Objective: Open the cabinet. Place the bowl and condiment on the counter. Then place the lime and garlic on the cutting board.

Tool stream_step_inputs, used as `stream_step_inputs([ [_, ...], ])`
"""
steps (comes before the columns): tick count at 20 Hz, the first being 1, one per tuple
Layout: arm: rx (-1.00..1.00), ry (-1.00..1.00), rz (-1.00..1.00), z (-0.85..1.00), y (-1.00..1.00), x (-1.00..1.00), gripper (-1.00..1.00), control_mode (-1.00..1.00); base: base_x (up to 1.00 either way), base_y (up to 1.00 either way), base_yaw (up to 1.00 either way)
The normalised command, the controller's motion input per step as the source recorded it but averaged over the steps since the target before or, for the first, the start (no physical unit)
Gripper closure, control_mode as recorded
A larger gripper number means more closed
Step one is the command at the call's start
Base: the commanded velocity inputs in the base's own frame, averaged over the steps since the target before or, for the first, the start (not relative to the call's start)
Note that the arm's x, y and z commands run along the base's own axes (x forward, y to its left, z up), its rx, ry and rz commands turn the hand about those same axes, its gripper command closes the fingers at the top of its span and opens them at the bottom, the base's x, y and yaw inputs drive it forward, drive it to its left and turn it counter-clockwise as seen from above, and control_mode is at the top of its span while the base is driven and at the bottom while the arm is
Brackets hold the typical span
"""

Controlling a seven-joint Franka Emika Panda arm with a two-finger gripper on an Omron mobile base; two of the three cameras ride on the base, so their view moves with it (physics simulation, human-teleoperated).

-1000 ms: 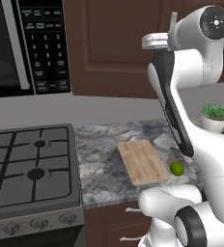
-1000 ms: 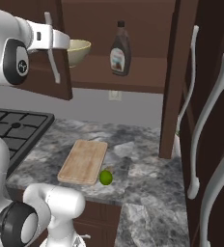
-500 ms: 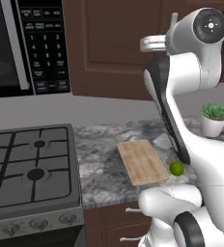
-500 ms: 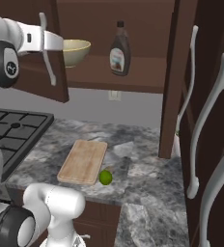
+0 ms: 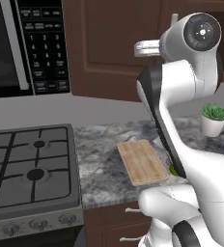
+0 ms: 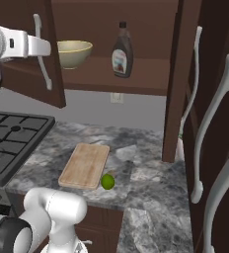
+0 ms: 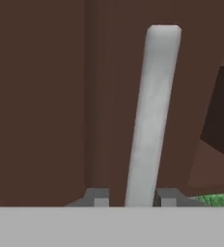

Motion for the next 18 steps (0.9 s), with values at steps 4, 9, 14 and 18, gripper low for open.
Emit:
stream_step_inputs([
  [4, 0.0, 0.0, -0.02, -0.17, 0.56, -0.26, 1.0, -1.0, 0.0, 0.0, 0.0],
  [9, 0.0, 0.0, -0.03, -0.2, 0.57, -0.15, 1.0, -1.0, 0.0, 0.0, 0.0],
  [14, 0.0, 0.0, -0.03, -0.21, 0.58, -0.15, 1.0, -1.0, 0.0, 0.0, 0.0],
  [18, 0.0, 0.0, -0.02, -0.22, 0.58, -0.17, 1.0, -1.0, 0.0, 0.0, 0.0],
])
